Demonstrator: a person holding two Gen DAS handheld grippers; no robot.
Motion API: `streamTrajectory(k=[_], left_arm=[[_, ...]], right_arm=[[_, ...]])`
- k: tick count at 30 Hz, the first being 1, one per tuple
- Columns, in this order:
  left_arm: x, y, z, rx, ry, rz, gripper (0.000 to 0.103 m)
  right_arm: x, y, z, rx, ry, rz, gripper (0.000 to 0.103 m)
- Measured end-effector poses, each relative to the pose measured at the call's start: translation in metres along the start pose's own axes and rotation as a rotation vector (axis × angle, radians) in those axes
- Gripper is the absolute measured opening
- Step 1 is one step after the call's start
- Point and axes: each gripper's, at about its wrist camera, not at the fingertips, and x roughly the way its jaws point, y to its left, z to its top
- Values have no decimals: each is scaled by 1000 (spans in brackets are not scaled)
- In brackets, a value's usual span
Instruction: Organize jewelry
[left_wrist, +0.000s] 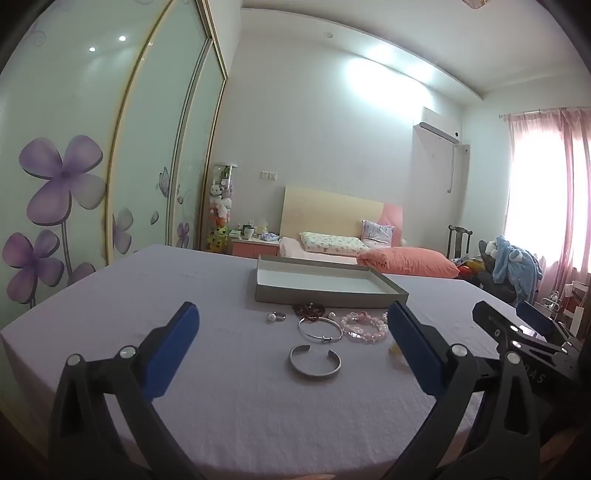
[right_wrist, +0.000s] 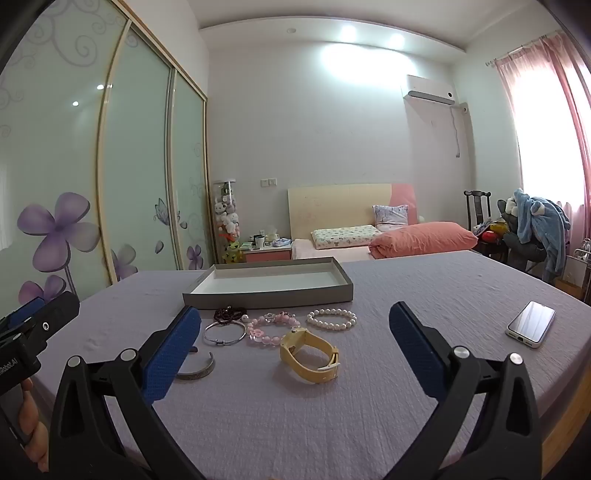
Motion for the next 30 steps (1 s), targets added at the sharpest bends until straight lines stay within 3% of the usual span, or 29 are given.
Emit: streamTrajectory(k=[30], left_arm=[[1, 2, 0, -10, 1, 1, 99]], right_arm=[[1, 0, 1, 6, -1, 3, 101]])
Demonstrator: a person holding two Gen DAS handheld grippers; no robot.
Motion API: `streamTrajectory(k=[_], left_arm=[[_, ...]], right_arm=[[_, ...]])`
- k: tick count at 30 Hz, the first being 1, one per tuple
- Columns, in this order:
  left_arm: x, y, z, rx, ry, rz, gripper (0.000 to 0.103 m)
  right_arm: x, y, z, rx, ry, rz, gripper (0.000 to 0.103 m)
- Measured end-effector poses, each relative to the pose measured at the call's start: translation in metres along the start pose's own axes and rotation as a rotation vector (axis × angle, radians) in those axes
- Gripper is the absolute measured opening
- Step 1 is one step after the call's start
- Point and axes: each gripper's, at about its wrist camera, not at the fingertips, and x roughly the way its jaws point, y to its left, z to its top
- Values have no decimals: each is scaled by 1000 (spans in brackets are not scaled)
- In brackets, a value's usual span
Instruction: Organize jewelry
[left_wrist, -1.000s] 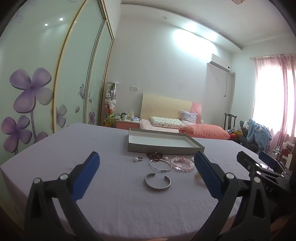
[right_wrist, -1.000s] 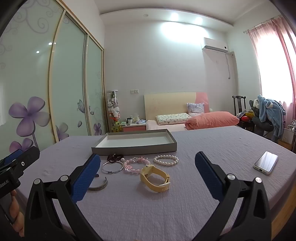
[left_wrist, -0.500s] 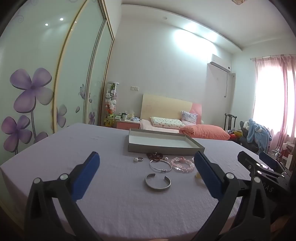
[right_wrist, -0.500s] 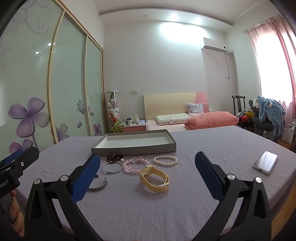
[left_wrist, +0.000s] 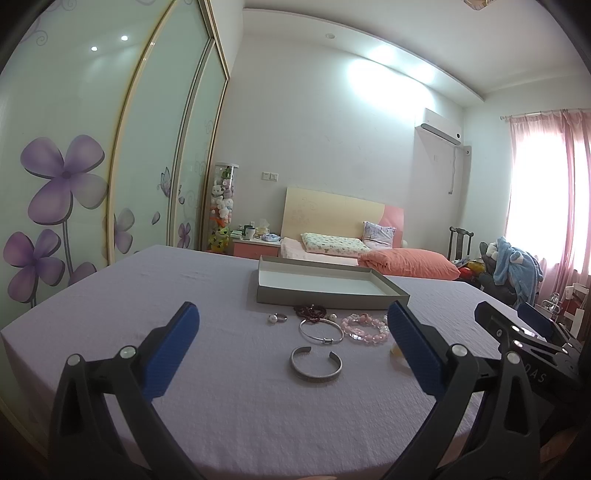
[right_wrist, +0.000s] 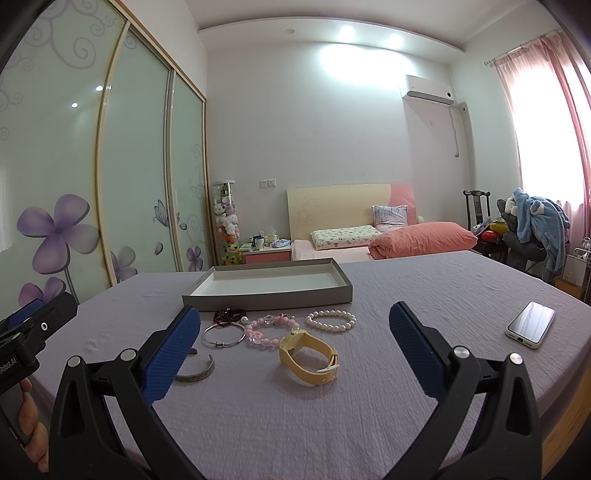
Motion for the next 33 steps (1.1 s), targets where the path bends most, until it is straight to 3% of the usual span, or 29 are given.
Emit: streamTrajectory(k=[33], left_arm=[[3, 4, 1, -2, -1, -1, 99]], right_arm=[[2, -2, -2, 6, 13, -1, 101]])
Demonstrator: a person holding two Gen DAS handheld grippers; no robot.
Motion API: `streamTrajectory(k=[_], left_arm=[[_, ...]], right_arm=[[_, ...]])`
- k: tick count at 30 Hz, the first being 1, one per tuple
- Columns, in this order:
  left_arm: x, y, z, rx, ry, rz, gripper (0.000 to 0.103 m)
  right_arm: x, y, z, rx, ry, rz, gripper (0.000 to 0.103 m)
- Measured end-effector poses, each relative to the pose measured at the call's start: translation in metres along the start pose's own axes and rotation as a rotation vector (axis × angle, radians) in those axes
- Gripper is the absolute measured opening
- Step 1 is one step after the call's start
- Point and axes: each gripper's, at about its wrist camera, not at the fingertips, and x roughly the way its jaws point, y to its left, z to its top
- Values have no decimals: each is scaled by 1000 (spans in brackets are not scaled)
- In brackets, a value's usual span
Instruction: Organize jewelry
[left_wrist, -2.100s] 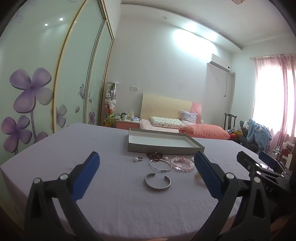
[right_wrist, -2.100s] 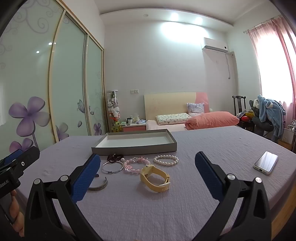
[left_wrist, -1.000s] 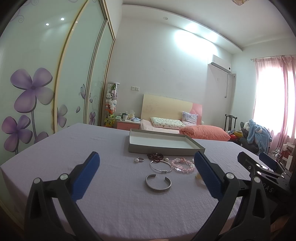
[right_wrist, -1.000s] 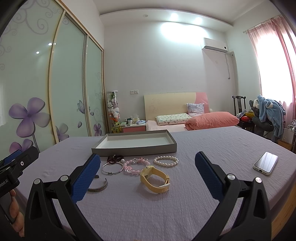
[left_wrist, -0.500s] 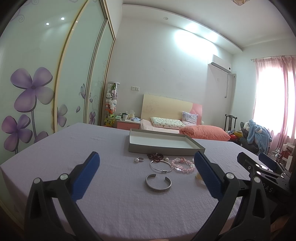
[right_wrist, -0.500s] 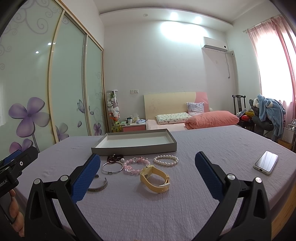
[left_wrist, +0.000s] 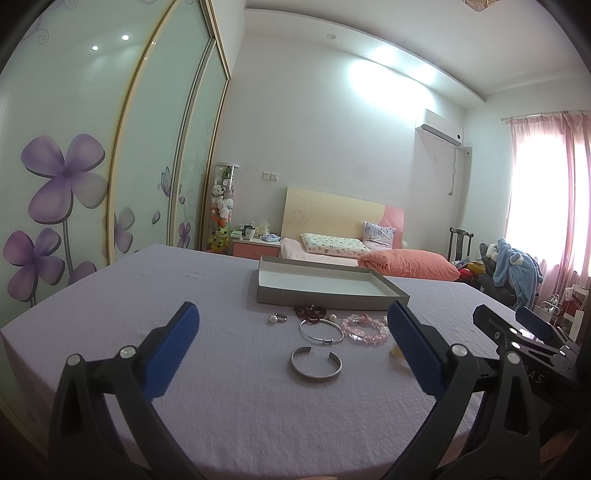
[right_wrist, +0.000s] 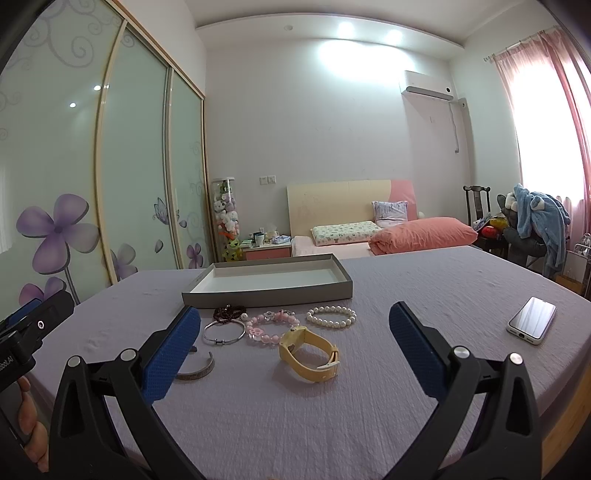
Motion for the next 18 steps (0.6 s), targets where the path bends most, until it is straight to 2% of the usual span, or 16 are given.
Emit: streamTrajectory(k=[18], left_arm=[[1, 0, 0, -1, 0, 0, 99]], right_arm=[[0, 0, 0, 2, 1, 0, 101]])
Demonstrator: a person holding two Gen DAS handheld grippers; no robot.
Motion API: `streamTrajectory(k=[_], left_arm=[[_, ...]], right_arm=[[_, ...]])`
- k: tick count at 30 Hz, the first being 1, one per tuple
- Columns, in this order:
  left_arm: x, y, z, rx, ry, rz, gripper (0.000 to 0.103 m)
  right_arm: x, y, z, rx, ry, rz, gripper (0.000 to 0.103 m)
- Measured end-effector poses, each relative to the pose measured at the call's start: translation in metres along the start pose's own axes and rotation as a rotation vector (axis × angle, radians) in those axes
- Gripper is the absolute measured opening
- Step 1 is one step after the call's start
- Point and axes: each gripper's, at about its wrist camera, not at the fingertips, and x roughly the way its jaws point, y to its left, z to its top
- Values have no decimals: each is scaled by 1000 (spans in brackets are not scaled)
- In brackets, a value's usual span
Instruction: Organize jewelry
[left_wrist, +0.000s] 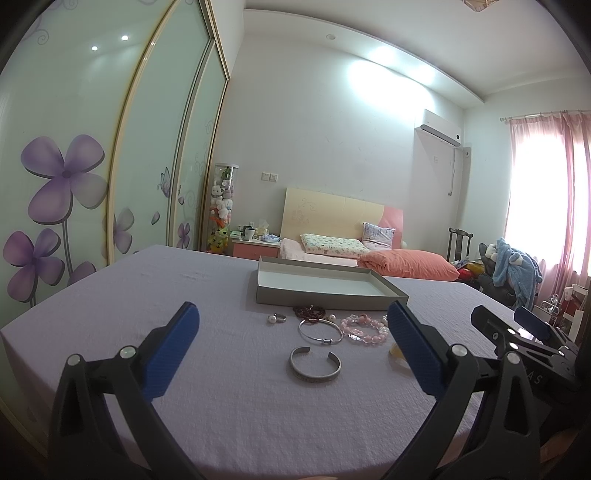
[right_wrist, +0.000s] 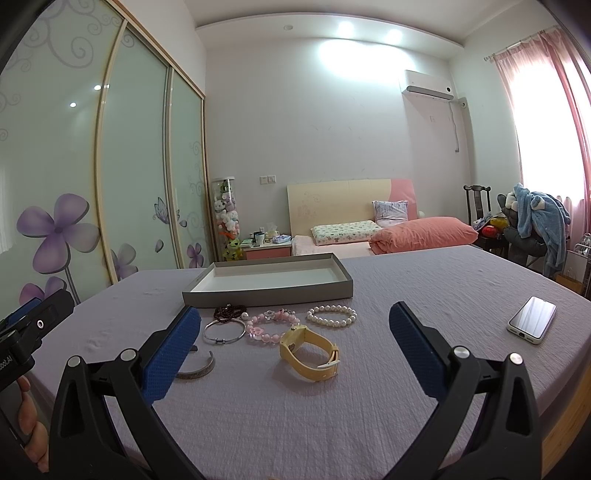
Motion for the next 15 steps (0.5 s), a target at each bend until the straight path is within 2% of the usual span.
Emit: streamTrajectory(k=[15], left_arm=[[1, 1, 1, 0, 1, 1, 99]], right_arm=[[0, 1, -3, 2, 6, -1, 101]])
